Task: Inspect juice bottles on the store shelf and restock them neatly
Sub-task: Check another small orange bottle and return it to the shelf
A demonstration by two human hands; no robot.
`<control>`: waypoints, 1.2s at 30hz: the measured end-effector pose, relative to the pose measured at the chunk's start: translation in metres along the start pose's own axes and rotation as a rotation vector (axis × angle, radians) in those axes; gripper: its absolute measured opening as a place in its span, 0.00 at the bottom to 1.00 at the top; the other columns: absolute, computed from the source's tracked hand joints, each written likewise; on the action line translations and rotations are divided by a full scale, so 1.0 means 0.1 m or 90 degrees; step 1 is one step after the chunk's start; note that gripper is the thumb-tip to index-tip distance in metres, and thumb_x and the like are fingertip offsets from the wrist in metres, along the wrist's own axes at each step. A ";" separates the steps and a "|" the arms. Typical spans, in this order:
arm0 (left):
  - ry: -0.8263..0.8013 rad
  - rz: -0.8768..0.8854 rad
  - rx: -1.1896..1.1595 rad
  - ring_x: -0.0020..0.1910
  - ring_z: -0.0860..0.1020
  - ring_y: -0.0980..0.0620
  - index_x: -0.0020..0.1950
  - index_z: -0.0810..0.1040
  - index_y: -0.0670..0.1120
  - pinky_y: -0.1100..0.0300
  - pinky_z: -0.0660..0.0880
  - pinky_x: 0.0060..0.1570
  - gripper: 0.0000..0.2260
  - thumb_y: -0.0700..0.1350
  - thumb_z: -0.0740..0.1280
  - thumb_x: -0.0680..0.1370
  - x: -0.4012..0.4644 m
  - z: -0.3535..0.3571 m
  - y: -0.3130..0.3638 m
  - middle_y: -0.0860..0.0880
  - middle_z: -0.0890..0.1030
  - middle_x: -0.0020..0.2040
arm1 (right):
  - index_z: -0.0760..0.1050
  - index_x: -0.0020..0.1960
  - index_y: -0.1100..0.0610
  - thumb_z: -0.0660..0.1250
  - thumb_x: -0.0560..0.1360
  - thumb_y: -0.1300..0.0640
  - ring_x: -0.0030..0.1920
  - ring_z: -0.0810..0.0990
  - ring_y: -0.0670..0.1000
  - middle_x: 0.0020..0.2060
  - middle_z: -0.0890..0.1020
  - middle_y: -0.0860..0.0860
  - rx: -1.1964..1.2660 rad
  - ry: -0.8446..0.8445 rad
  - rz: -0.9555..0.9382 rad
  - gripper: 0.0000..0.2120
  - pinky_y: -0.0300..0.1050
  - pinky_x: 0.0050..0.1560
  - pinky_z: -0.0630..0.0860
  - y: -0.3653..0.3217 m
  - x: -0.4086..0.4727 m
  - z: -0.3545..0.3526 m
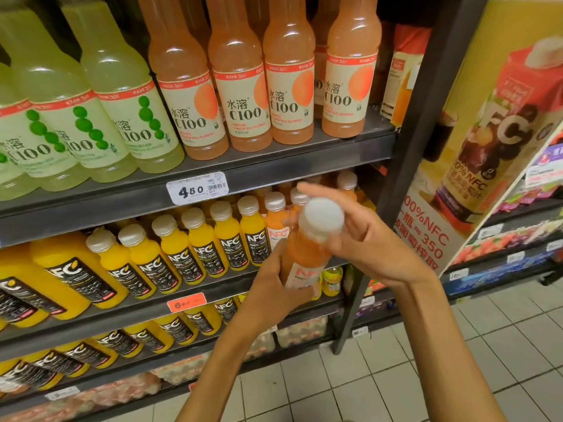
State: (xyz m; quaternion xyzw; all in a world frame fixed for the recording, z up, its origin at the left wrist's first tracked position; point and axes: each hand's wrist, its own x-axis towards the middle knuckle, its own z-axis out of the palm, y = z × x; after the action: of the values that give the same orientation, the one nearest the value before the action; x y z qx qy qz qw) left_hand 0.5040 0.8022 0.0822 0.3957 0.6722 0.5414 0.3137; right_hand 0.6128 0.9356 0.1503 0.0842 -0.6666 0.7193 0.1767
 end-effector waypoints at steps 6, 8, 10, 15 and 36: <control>0.057 0.094 0.034 0.54 0.76 0.60 0.59 0.72 0.51 0.69 0.74 0.50 0.27 0.34 0.76 0.66 0.05 0.02 -0.09 0.57 0.77 0.55 | 0.75 0.64 0.47 0.74 0.68 0.55 0.62 0.76 0.49 0.58 0.79 0.44 -0.076 -0.149 0.010 0.25 0.43 0.63 0.70 -0.01 -0.03 -0.01; 0.044 0.092 0.028 0.54 0.76 0.60 0.59 0.72 0.51 0.69 0.74 0.50 0.27 0.35 0.77 0.66 0.05 -0.01 -0.10 0.58 0.78 0.54 | 0.76 0.63 0.46 0.76 0.67 0.56 0.61 0.76 0.49 0.58 0.80 0.43 -0.085 -0.145 0.010 0.25 0.43 0.62 0.71 -0.01 -0.01 -0.01; 0.002 0.061 0.027 0.53 0.77 0.62 0.59 0.73 0.54 0.72 0.74 0.47 0.26 0.40 0.77 0.65 0.03 -0.06 -0.09 0.63 0.79 0.51 | 0.75 0.62 0.47 0.75 0.65 0.59 0.60 0.76 0.49 0.56 0.80 0.44 -0.082 -0.094 0.023 0.26 0.43 0.60 0.71 0.00 0.01 0.00; -0.155 -0.078 0.029 0.54 0.80 0.61 0.57 0.74 0.58 0.64 0.77 0.51 0.28 0.54 0.77 0.59 -0.03 -0.07 -0.14 0.60 0.82 0.53 | 0.71 0.62 0.54 0.68 0.73 0.49 0.54 0.81 0.50 0.50 0.83 0.48 -0.061 -0.001 0.082 0.20 0.42 0.54 0.76 0.14 0.15 0.09; 0.001 -0.108 -0.155 0.59 0.78 0.55 0.67 0.68 0.56 0.57 0.77 0.57 0.26 0.68 0.53 0.74 -0.04 0.22 -0.10 0.51 0.76 0.64 | 0.70 0.62 0.61 0.62 0.73 0.41 0.41 0.82 0.48 0.39 0.81 0.52 0.057 0.379 0.107 0.27 0.42 0.43 0.80 0.32 0.26 0.05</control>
State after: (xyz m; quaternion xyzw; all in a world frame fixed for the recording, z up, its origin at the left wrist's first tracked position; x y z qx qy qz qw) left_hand 0.5227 0.8079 0.0677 0.2962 0.6325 0.5911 0.4035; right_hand 0.5766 0.9329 0.1306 -0.1781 -0.5576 0.7532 0.3001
